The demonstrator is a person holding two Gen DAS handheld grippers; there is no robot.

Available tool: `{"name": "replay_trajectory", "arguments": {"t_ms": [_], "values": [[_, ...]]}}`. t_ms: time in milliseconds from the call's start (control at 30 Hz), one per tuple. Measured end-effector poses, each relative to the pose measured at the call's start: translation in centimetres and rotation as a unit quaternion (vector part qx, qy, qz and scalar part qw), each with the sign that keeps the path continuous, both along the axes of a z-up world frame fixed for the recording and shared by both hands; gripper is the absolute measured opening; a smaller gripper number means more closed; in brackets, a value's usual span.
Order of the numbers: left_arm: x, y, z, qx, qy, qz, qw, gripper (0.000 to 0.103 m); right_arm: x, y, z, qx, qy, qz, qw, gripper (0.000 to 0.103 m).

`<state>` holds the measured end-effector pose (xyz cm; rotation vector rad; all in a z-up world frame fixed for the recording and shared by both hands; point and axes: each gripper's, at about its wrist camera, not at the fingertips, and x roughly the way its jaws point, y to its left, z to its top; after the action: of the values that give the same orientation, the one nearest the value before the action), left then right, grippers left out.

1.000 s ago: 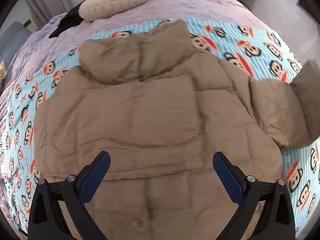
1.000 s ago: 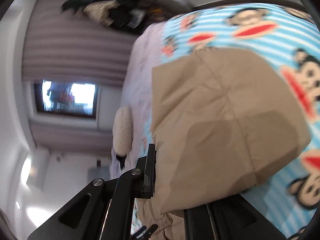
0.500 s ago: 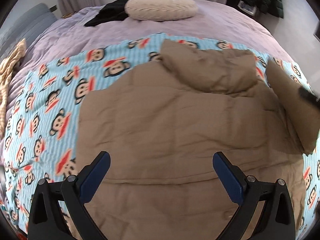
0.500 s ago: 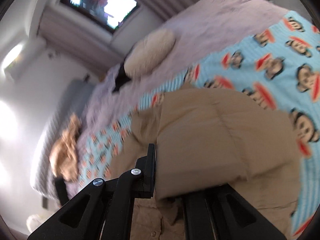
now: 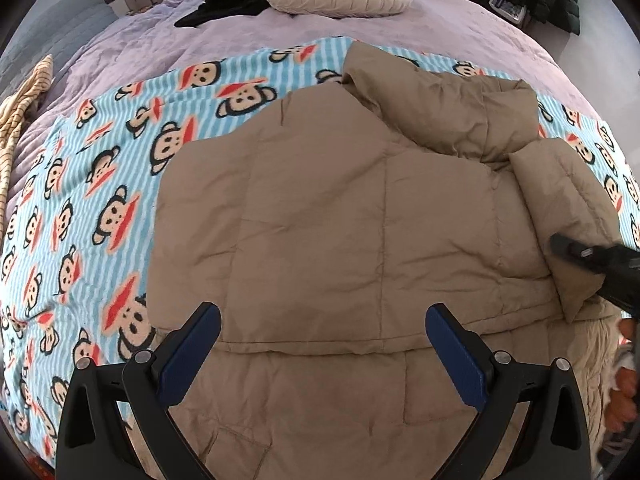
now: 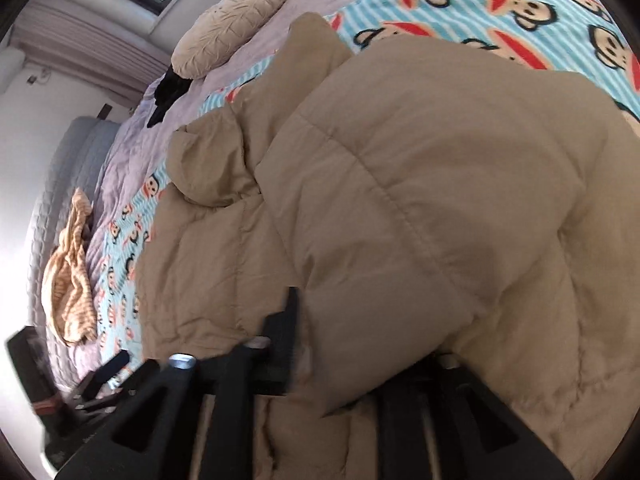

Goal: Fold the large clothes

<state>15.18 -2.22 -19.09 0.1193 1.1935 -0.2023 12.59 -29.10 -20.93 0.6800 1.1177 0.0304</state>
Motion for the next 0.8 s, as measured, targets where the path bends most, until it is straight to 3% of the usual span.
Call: {"name": "replay_trajectory", "arguments": {"t_ms": [33, 67, 200, 400, 500, 533, 567, 667, 800], "values": [[0.1, -0.1, 0.0, 0.001, 0.0, -0.001, 1.0, 0.103, -0.4, -0.2, 0.9, 0.004, -0.004, -0.002, 1.0, 0.067], [0.1, -0.1, 0.1, 0.001, -0.001, -0.001, 1.0, 0.103, -1.2, -0.5, 2.0, 0.003, -0.017, -0.009, 1.0, 0.075], [0.6, -0.1, 0.3, -0.004, -0.003, 0.001, 1.0, 0.103, -3.6, -2.4, 4.4, 0.014, -0.045, -0.062, 0.997, 0.075], [0.9, -0.2, 0.6, -0.006, -0.012, 0.003, 0.9999, 0.103, -4.3, -7.0, 3.4, 0.07, -0.041, -0.158, 0.984, 0.074], [1.1, 0.0, 0.6, -0.01, -0.012, 0.003, 0.9999, 0.103, -4.0, -7.3, 3.1, 0.081, -0.042, -0.176, 0.98, 0.05], [1.1, 0.1, 0.6, -0.011, -0.013, 0.003, 0.9998, 0.103, -3.6, -7.2, 3.1, 0.08, -0.04, -0.175, 0.981, 0.027], [1.2, 0.3, 0.7, -0.012, -0.015, 0.004, 0.9998, 0.103, -3.2, -7.0, 3.1, 0.074, -0.038, -0.174, 0.981, 0.01], [1.2, 1.1, 0.6, -0.011, -0.017, 0.012, 0.9997, 0.103, -1.9, -5.6, 4.5, 0.042, -0.058, -0.148, 0.986, 0.008], [1.5, 3.3, 0.8, -0.038, -0.022, 0.023, 0.9988, 0.103, 0.3, -0.2, 8.1, -0.059, -0.098, -0.035, 0.993, 0.008]]}}
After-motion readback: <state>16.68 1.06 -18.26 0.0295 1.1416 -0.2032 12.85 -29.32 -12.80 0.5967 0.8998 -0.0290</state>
